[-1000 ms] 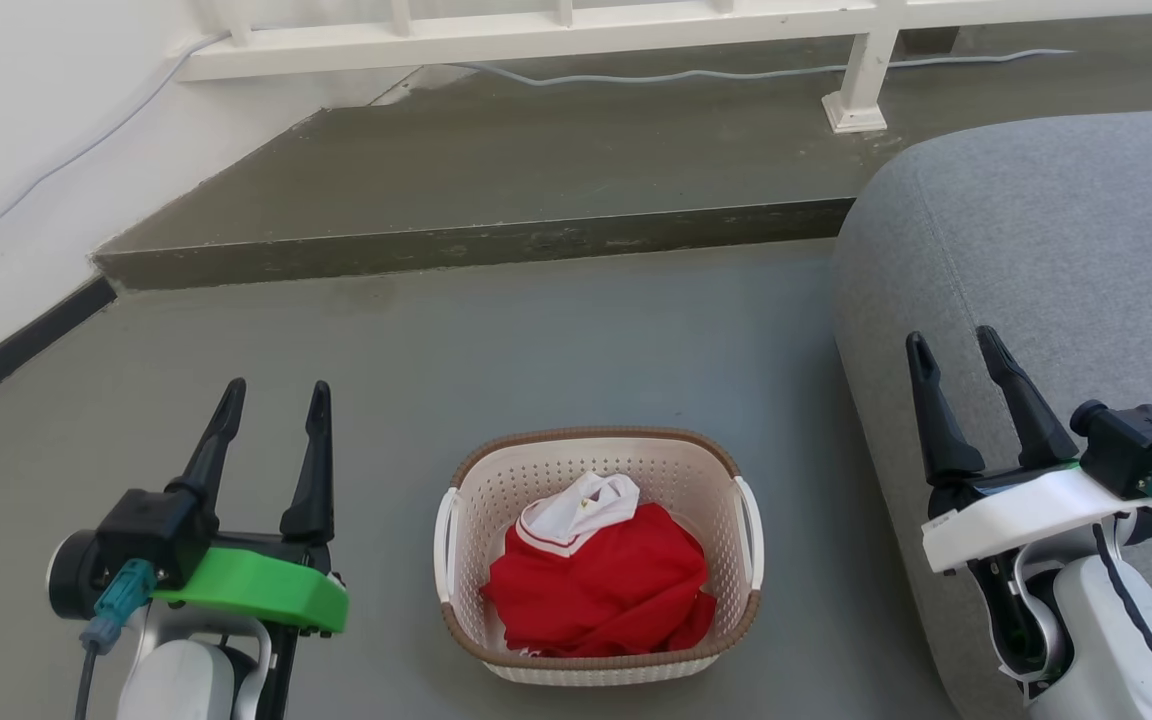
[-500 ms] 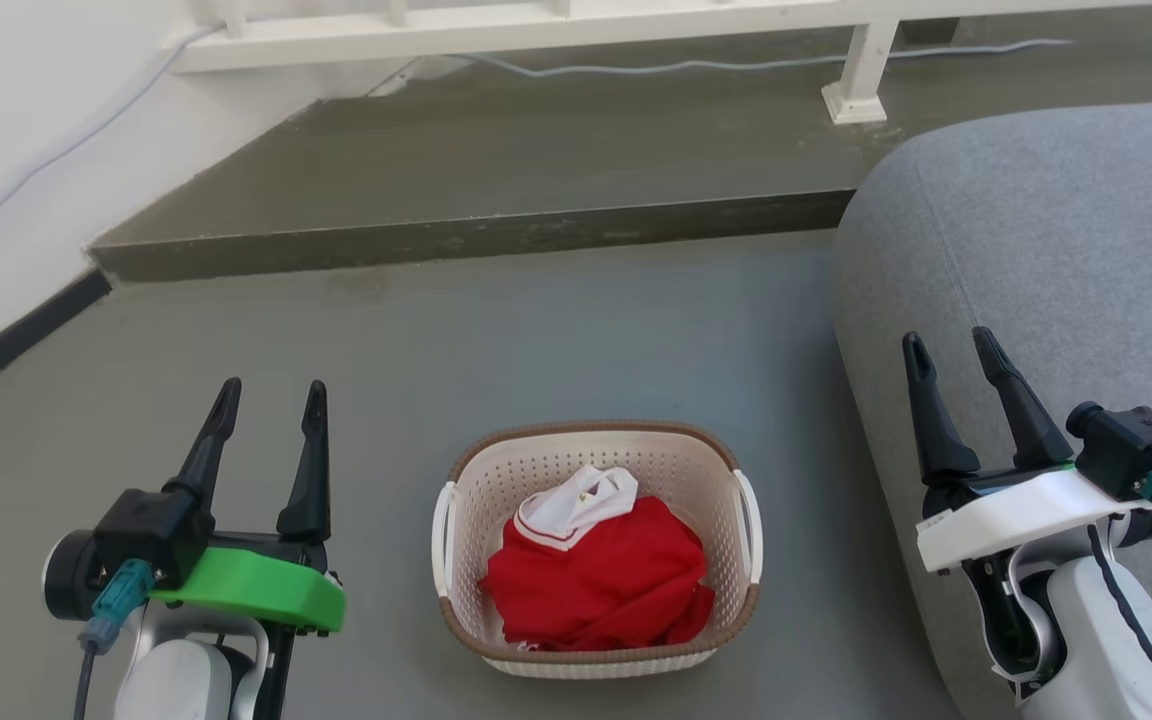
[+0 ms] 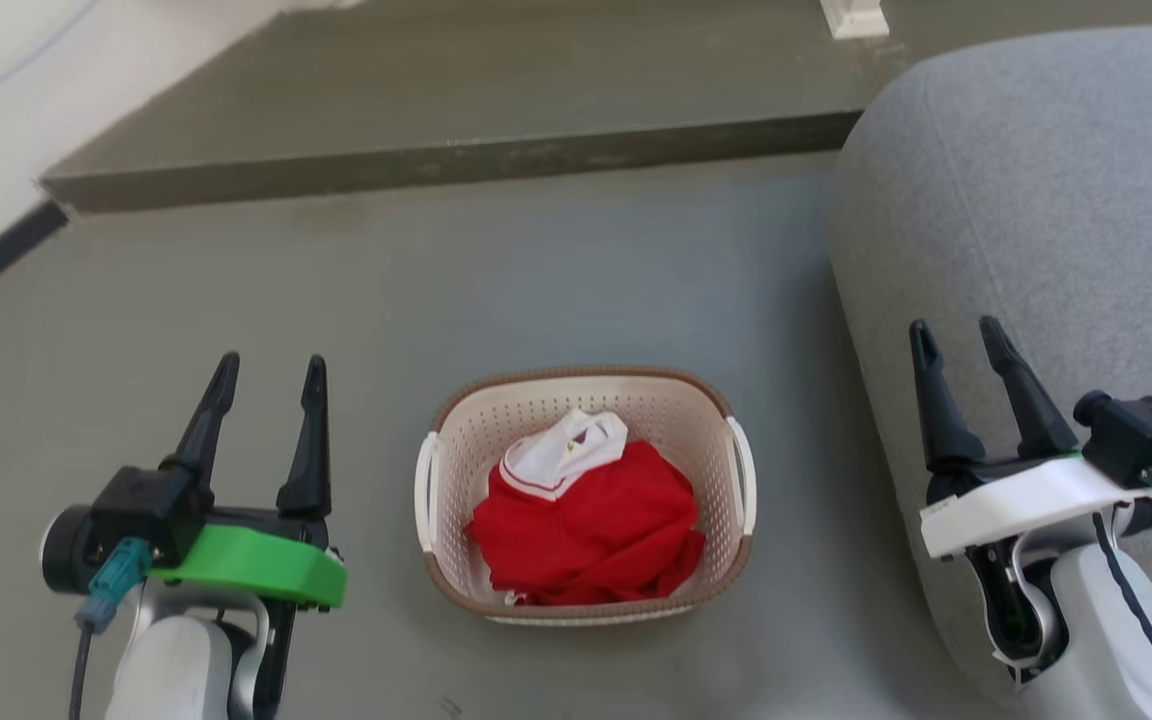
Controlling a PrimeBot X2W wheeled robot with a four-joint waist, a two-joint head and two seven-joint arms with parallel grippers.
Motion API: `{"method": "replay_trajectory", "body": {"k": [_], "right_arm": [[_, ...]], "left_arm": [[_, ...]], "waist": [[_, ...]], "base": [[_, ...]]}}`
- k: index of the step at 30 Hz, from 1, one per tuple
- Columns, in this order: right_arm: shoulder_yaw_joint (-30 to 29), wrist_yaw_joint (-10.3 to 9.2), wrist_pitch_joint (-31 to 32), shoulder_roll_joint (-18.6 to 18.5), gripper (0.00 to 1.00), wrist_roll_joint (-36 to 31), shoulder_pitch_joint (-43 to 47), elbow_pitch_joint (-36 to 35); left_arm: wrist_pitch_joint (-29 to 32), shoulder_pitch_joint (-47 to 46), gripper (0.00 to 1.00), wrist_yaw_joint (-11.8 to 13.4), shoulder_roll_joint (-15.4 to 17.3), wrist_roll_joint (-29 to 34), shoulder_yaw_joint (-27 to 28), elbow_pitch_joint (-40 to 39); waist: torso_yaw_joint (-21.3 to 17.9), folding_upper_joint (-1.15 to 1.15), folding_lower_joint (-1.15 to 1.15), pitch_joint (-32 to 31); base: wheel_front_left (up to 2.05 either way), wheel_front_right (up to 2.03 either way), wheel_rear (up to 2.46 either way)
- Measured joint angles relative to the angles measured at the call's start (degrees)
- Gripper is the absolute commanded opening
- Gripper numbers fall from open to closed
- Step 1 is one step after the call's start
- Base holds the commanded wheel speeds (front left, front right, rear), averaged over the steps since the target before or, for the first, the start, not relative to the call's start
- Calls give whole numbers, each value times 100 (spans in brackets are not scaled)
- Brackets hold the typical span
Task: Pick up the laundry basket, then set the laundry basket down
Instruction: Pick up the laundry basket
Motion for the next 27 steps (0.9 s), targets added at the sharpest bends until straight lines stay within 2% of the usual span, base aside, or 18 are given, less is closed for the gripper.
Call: {"method": "replay_trajectory", "body": {"k": [11, 27], "right_arm": [[-59, 21, 0, 64, 100, 0, -467, 363], [-74, 64, 0, 144, 100, 2, -1312, 1346]], "left_arm": [[-1, -555, 100, -49, -10, 1, -51, 71], [-1, -1327, 100, -100, -25, -4, -302, 1133]], "waist": [[-55, 0, 0, 798], [-63, 0, 0, 1901]], "base": [[0, 0, 0], [0, 0, 0]]}}
